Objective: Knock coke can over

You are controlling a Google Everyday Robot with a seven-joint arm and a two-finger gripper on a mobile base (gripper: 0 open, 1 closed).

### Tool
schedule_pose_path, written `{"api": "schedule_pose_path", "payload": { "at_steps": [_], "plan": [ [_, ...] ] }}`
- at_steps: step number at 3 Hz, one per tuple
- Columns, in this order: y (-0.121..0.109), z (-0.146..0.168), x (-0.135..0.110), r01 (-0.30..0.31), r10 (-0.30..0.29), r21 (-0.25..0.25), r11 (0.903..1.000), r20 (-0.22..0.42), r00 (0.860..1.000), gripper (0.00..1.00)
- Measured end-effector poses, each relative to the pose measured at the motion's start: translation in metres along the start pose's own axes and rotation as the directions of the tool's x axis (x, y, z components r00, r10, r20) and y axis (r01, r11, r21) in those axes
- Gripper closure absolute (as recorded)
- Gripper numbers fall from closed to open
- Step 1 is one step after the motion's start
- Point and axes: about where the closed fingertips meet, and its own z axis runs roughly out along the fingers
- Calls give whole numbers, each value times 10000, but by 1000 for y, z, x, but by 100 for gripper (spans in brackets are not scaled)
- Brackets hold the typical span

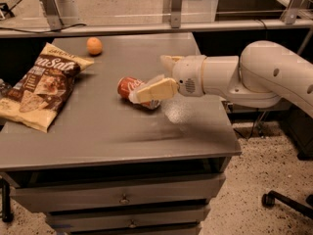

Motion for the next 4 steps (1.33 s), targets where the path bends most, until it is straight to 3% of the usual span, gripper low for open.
{"api": "schedule_pose_path", "payload": {
  "at_steps": [1, 2, 3, 4],
  "plan": [
    [-13, -41, 23, 396, -396, -125, 9991, 42, 9992, 0],
    [-34, -87, 39, 1321, -1323, -459, 9902, -6, 9912, 0],
    [-53, -125, 44, 2245, -2264, -851, 9707, -131, 9739, 0],
    [-50, -129, 37, 2408, -2426, -1026, 9651, -48, 9701, 0]
  ]
}}
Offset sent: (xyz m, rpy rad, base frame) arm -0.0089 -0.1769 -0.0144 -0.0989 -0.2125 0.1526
